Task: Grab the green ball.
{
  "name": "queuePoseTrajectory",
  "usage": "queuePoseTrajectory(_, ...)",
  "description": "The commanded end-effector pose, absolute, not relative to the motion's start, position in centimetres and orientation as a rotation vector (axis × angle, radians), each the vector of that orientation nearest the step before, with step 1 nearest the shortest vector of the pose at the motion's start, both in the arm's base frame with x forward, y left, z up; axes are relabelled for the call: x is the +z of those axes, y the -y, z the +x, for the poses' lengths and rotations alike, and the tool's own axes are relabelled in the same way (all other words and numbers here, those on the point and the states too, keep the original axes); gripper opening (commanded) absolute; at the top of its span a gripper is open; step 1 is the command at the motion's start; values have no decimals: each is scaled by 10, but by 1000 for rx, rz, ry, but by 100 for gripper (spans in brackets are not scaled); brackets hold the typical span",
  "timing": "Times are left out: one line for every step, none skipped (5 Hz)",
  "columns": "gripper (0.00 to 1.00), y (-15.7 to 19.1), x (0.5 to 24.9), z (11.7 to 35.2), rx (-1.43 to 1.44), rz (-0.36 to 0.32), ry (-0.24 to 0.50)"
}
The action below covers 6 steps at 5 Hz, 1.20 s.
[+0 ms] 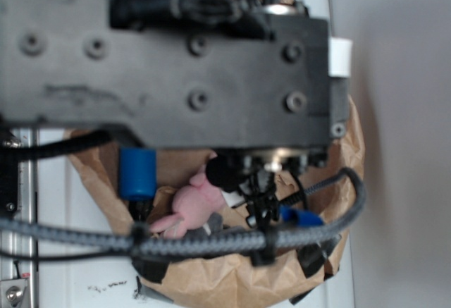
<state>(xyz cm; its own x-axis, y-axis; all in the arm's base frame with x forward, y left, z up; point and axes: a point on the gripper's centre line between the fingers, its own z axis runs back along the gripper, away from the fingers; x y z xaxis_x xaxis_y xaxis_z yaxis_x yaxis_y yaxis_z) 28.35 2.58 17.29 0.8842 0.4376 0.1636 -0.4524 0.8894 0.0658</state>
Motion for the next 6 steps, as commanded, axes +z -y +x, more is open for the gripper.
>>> queuePoseTrajectory(100,-38,198,284,471,93,220)
queuePoseTrajectory(100,-49,185,276,556,32,237)
queuePoseTrajectory(100,-57,163,276,754,63,228)
queuePoseTrajectory(100,-54,136,278,999,100,169)
queuePoseTrajectory(100,-67,113,280,1070,202,200)
queuePoseTrajectory(100,-93,93,277,1050,175,231)
